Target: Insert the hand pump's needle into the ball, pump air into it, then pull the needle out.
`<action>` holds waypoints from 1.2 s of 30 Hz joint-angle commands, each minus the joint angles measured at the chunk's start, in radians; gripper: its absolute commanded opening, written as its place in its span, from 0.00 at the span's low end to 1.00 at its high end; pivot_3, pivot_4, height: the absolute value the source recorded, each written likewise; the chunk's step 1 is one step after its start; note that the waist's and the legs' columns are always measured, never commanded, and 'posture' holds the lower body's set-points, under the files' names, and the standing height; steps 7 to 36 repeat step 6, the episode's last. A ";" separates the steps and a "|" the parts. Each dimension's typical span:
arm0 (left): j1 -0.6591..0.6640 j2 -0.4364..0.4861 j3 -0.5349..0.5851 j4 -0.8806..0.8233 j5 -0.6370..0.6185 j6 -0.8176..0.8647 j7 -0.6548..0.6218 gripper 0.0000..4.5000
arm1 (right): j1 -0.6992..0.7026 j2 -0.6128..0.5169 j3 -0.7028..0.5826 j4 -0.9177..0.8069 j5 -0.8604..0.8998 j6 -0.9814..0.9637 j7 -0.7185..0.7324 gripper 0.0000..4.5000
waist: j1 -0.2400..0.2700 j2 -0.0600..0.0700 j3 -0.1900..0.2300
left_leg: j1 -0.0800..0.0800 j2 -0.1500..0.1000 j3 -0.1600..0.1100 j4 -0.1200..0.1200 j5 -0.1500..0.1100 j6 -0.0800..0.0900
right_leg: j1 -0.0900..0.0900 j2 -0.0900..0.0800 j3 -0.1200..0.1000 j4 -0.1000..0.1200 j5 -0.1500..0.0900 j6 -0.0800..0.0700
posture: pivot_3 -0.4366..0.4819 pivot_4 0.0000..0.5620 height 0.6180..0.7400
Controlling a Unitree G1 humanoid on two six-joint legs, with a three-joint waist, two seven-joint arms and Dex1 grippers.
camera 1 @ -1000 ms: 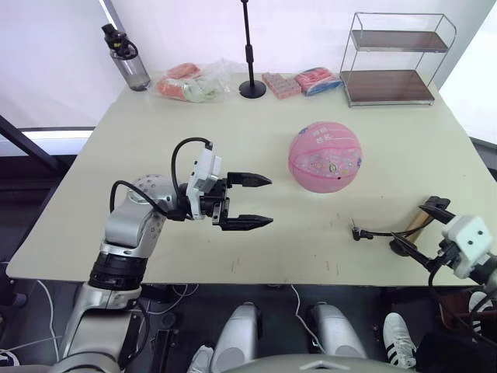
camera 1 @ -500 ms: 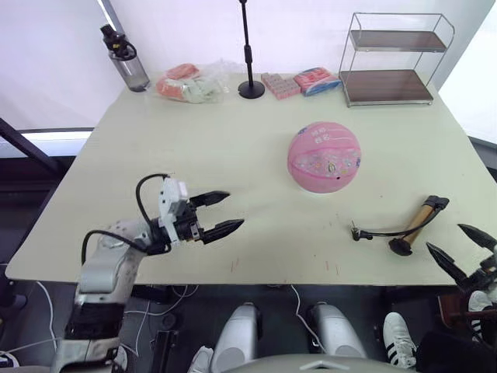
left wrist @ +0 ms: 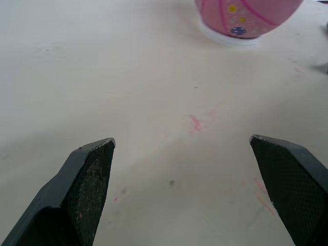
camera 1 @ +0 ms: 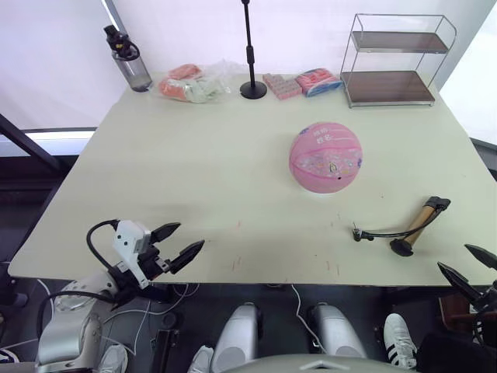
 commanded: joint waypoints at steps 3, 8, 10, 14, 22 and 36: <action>0.049 0.007 0.045 0.042 0.055 -0.094 0.014 1.00 | -0.009 -0.039 -0.067 0.052 0.018 -0.040 0.031 0.98 | -0.002 0.000 0.000 | 0.000 0.000 0.002 0.000 0.000 0.000 | 0.000 0.000 0.001 0.000 0.000 0.000 | 0.48 0.27 0.93; 0.057 0.010 0.043 0.066 0.074 -0.128 0.011 1.00 | -0.022 -0.050 -0.074 0.086 0.017 -0.049 0.042 0.98 | -0.002 0.000 0.000 | 0.000 0.001 0.002 0.000 0.000 0.000 | 0.000 0.001 0.001 -0.001 0.000 0.000 | 0.48 0.27 0.93; 0.057 0.010 0.043 0.066 0.074 -0.128 0.011 1.00 | -0.022 -0.050 -0.074 0.086 0.017 -0.049 0.042 0.98 | -0.002 0.000 0.000 | 0.000 0.001 0.002 0.000 0.000 0.000 | 0.000 0.001 0.001 -0.001 0.000 0.000 | 0.48 0.27 0.93; 0.057 0.010 0.043 0.066 0.074 -0.128 0.011 1.00 | -0.022 -0.050 -0.074 0.086 0.017 -0.049 0.042 0.98 | -0.002 0.000 0.000 | 0.000 0.001 0.002 0.000 0.000 0.000 | 0.000 0.001 0.001 -0.001 0.000 0.000 | 0.48 0.27 0.93; 0.057 0.010 0.043 0.066 0.074 -0.128 0.011 1.00 | -0.022 -0.050 -0.074 0.086 0.017 -0.049 0.042 0.98 | -0.002 0.000 0.000 | 0.000 0.001 0.002 0.000 0.000 0.000 | 0.000 0.001 0.001 -0.001 0.000 0.000 | 0.48 0.27 0.93; 0.057 0.010 0.043 0.066 0.074 -0.128 0.011 1.00 | -0.022 -0.050 -0.074 0.086 0.017 -0.049 0.042 0.98 | -0.002 0.000 0.000 | 0.000 0.001 0.002 0.000 0.000 0.000 | 0.000 0.001 0.001 -0.001 0.000 0.000 | 0.48 0.27 0.93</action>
